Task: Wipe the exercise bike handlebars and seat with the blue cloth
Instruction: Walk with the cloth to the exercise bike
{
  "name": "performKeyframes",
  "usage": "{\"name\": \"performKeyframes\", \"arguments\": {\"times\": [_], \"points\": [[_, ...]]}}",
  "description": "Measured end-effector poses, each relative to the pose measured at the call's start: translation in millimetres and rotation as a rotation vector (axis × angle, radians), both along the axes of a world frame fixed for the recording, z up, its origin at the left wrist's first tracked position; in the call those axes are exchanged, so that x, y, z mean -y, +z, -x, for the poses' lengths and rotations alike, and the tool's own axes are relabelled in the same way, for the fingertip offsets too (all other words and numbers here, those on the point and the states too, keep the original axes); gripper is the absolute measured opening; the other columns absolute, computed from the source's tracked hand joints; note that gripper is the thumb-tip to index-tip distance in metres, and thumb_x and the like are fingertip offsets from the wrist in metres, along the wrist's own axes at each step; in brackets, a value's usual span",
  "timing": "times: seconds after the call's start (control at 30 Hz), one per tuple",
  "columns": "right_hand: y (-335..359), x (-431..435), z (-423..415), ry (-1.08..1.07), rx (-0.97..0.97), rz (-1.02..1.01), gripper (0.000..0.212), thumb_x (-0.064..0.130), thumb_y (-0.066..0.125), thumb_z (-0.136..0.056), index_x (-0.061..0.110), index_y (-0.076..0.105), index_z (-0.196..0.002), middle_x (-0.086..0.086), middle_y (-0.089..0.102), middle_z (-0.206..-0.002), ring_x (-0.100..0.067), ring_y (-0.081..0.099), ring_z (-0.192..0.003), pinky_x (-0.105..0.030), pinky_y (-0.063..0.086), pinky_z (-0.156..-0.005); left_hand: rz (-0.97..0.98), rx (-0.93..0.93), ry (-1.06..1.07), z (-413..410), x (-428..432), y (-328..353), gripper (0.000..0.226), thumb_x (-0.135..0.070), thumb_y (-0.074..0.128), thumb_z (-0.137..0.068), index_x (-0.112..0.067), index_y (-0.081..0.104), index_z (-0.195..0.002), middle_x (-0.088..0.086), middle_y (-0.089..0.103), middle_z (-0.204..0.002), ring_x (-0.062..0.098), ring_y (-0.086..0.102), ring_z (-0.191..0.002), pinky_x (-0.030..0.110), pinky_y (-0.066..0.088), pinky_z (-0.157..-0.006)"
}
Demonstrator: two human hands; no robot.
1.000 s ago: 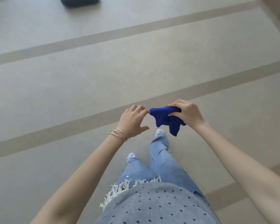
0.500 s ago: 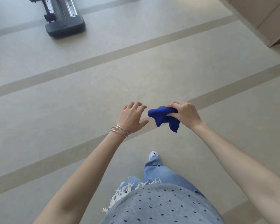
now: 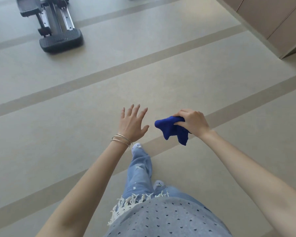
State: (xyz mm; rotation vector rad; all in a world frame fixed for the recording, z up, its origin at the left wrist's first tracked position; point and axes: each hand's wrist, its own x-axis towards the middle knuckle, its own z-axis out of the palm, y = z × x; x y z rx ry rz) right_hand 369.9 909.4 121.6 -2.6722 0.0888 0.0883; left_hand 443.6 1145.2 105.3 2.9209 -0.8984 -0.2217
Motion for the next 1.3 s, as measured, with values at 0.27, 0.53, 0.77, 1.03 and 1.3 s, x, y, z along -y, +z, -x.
{"name": "performKeyframes", "arguments": {"times": [0.27,0.53,0.77,1.03,1.3], "points": [[3,21,-131,-0.034,-0.019,0.031,0.016,0.021,0.062,-0.082,0.023,0.069,-0.096,0.007,0.069,-0.093,-0.020,0.061,-0.083,-0.031,0.045,-0.070,-0.002,0.031,-0.017,-141,20,1,0.066,-0.047,0.046,-0.089,-0.025,0.021,-0.146,0.009,0.022,-0.155,0.030,0.017,-0.144,0.051,0.013,-0.117],[1,28,-238,-0.151,0.025,-0.028,0.022,0.021,0.070,-0.079,0.019,0.070,-0.101,0.001,0.070,-0.097,-0.025,0.062,-0.084,-0.032,0.045,-0.070,-0.054,-0.069,-0.067,-234,37,-8,0.065,-0.041,0.047,-0.090,-0.024,0.019,-0.146,0.008,0.021,-0.155,0.028,0.016,-0.144,0.049,0.013,-0.117],[-20,62,-302,-0.168,-0.055,-0.095,0.014,0.021,0.064,-0.078,0.026,0.070,-0.090,0.010,0.068,-0.088,-0.015,0.058,-0.081,-0.028,0.044,-0.069,-0.131,-0.158,-0.054,-300,65,-34,0.065,-0.040,0.048,-0.090,-0.023,0.019,-0.146,0.010,0.020,-0.155,0.031,0.017,-0.143,0.050,0.015,-0.116],[-23,154,-417,-0.112,-0.084,-0.127,0.016,0.020,0.062,-0.078,0.025,0.069,-0.091,0.012,0.064,-0.085,-0.016,0.059,-0.080,-0.025,0.038,-0.066,-0.125,-0.105,-0.032,-409,166,-22,0.066,-0.041,0.047,-0.090,-0.023,0.017,-0.146,0.010,0.020,-0.155,0.030,0.018,-0.143,0.047,0.017,-0.117],[5,241,-523,-0.110,0.020,-0.162,0.017,0.016,0.067,-0.075,0.017,0.070,-0.091,0.001,0.069,-0.091,-0.021,0.060,-0.080,-0.032,0.046,-0.069,-0.030,-0.057,0.006,-501,259,1,0.064,-0.038,0.048,-0.090,-0.022,0.021,-0.146,0.011,0.024,-0.154,0.029,0.021,-0.142,0.046,0.018,-0.115]]}}
